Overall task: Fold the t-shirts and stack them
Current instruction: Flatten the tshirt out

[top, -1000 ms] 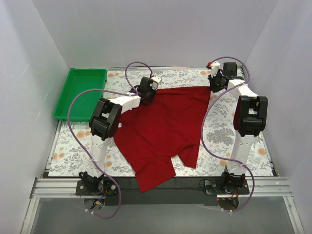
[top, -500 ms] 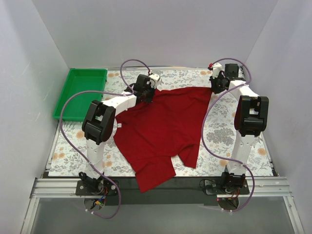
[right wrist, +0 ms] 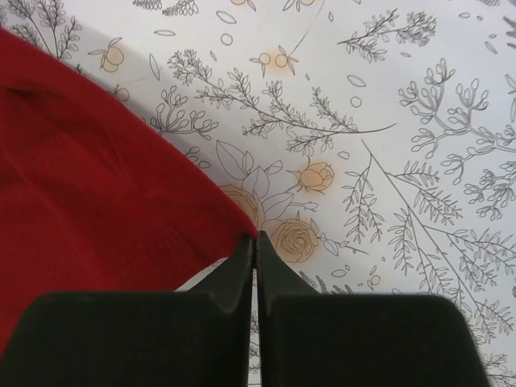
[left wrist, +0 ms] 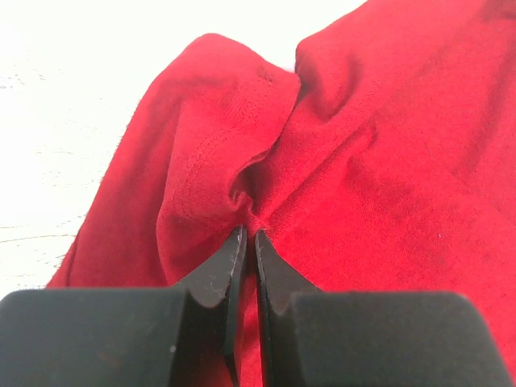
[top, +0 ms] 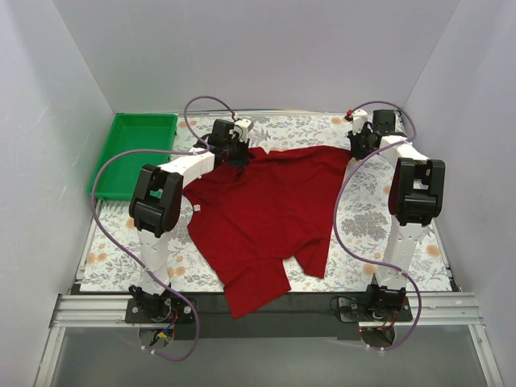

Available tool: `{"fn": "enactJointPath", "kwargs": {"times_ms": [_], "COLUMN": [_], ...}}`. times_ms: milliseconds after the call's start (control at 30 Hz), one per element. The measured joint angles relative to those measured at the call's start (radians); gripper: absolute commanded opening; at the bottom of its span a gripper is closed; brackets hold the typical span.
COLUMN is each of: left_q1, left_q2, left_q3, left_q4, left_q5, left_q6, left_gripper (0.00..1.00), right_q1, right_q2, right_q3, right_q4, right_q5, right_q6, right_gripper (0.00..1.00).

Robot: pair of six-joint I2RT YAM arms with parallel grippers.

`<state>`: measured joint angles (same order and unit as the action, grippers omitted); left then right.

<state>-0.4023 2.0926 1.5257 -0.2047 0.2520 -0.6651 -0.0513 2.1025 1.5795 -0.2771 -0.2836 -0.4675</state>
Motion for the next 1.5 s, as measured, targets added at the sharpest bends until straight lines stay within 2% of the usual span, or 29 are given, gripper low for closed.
{"fn": "enactJointPath", "kwargs": {"times_ms": [200,500,933,1500], "left_q1": [0.001,-0.001,-0.001,0.003], "left_q2": [0.030,0.053,0.058,0.060], "left_q3": [0.000,0.000,0.000,0.000], "left_q4": [-0.005,-0.009,-0.008,-0.013], "left_q5": [0.023,0.023,0.018,0.023], "left_q6": [-0.013,-0.023,-0.023,-0.029], "left_gripper": [0.09,0.20,0.27,0.28], "right_q1": [0.000,-0.001,-0.001,-0.001], "right_q2": [0.000,0.000,0.000,0.000], "right_q3": [-0.024,-0.025,-0.025,-0.026], "right_q4": [-0.002,-0.001,-0.001,-0.001], "right_q5": [0.000,-0.004,-0.007,-0.008], "right_q6": [-0.004,-0.004,-0.004,-0.004], "right_gripper": [0.01,0.01,0.01,0.01]}}
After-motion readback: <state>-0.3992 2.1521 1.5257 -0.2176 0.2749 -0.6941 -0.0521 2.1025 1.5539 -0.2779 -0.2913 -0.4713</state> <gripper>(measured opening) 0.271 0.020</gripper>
